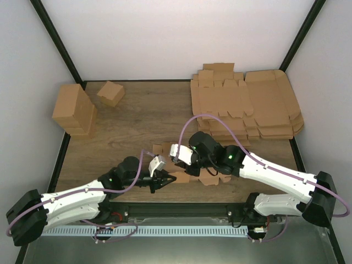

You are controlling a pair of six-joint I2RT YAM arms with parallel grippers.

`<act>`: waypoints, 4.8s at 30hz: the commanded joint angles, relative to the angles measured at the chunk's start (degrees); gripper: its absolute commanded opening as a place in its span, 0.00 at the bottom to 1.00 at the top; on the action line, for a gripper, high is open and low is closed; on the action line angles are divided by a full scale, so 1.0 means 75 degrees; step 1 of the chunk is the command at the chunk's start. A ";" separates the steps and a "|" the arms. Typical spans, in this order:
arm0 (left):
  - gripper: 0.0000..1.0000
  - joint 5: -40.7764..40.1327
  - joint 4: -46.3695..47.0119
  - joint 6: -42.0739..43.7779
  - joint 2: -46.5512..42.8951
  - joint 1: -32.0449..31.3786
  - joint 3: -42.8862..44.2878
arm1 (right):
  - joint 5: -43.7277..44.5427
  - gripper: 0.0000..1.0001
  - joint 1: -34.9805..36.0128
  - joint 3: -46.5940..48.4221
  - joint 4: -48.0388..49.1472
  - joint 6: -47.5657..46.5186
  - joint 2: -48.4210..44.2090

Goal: Fold the paper box

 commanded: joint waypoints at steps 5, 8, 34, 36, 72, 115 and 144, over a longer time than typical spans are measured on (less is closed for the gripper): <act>0.04 0.0085 0.0090 0.0173 -0.0022 -0.0017 0.0147 | -0.1000 0.35 -0.0002 0.0300 -0.0139 -0.0120 -0.0736; 0.04 0.0097 0.0072 0.0207 -0.0005 -0.0023 0.0157 | -0.1322 0.37 -0.0003 0.0380 -0.0374 -0.0056 -0.0766; 0.04 0.0156 0.0020 0.0293 -0.0034 -0.0026 0.0171 | -0.1848 0.25 -0.0002 0.0587 -0.0657 0.0064 0.0133; 0.04 0.0156 0.0016 0.0291 -0.0038 -0.0022 0.0170 | -0.1756 0.23 -0.0006 0.0586 -0.0658 0.0048 0.0164; 0.04 0.0305 0.0052 0.0327 0.0046 -0.0023 0.0135 | -0.0356 0.01 -0.0012 0.0707 -0.0232 0.0952 0.0123; 0.04 0.0261 0.0009 0.0386 0.0014 -0.0020 0.0158 | -0.0581 0.42 -0.0073 0.0260 -0.1430 0.0468 0.0103; 0.04 0.0311 0.0049 0.0386 0.0084 -0.0023 0.0147 | 0.1520 0.40 -0.0071 0.0268 -0.0890 0.1008 -0.0624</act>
